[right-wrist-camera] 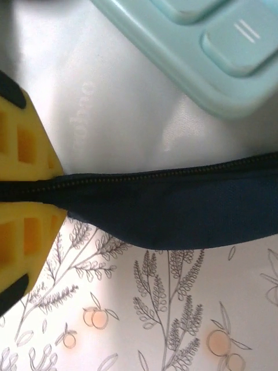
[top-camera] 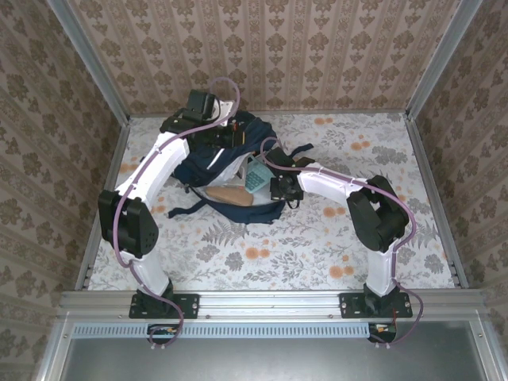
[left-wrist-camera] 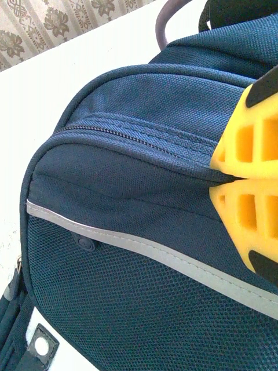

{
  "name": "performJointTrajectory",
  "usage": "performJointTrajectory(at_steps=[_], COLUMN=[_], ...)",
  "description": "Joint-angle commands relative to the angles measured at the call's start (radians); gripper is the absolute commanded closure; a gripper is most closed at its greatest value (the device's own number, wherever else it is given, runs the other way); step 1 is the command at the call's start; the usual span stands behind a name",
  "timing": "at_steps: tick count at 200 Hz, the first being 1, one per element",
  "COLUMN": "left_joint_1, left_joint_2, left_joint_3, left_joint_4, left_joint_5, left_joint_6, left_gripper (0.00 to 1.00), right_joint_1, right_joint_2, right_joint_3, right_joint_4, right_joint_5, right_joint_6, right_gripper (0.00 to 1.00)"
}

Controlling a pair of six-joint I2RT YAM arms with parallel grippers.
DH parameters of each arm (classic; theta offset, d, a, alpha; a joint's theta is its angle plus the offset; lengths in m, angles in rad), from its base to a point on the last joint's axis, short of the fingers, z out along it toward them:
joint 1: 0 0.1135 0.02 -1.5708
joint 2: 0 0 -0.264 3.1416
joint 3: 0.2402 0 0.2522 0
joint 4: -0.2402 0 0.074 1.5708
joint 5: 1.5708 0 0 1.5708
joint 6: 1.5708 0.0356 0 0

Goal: Pack the student bag

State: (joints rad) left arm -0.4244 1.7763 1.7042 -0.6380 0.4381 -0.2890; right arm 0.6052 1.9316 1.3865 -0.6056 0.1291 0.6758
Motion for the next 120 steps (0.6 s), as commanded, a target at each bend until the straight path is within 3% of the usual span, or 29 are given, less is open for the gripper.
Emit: performJointTrajectory(at_steps=[1,69,93,109,120], left_joint_1=[-0.019,-0.156,-0.207,-0.229,-0.231], left_joint_2=[-0.071,-0.075,-0.062,-0.050,-0.046], left_joint_3=[-0.009,-0.090,-0.112,-0.109,-0.098], left_joint_4=[0.052,0.092,0.126,0.144,0.134], left_joint_5=[0.060,0.026,-0.004,-0.019,-0.035], left_joint_6=[-0.019,-0.064,-0.101,-0.127,-0.140], left_gripper=[1.00,1.00,1.00,1.00,0.78], right_joint_1=[-0.026,-0.189,-0.249,-0.262,-0.275], right_joint_2=[-0.036,-0.127,-0.146,-0.145,-0.145], right_joint_3=[-0.006,-0.046,-0.071,-0.064,-0.060], right_joint_4=[-0.055,-0.063,-0.006,0.001,-0.003], right_joint_5=[0.074,0.080,-0.017,-0.024,-0.029], right_joint_6=[-0.037,-0.146,-0.224,-0.266,-0.270], right_gripper=[0.98,1.00,0.87,0.84,0.79])
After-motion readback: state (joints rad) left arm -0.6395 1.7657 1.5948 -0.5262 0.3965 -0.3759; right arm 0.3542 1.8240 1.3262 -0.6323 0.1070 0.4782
